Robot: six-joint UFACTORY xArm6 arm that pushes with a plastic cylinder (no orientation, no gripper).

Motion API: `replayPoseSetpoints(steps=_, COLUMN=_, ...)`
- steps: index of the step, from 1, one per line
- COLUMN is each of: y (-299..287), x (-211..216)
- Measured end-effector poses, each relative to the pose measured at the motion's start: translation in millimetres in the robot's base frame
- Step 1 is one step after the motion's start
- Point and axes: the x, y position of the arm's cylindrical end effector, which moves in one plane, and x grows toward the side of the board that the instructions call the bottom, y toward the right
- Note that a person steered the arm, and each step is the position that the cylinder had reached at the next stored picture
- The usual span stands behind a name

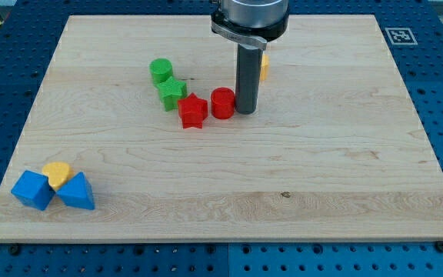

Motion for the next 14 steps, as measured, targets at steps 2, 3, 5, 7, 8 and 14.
replayPoseSetpoints(steps=2, y=12, x=44)
replayPoseSetpoints(steps=3, y=9, x=95)
replayPoseSetpoints(steps=5, y=-35, x=140)
replayPoseSetpoints(steps=7, y=-74, x=175)
replayPoseSetpoints(steps=8, y=-90, x=192)
replayPoseSetpoints(steps=14, y=-193, x=189)
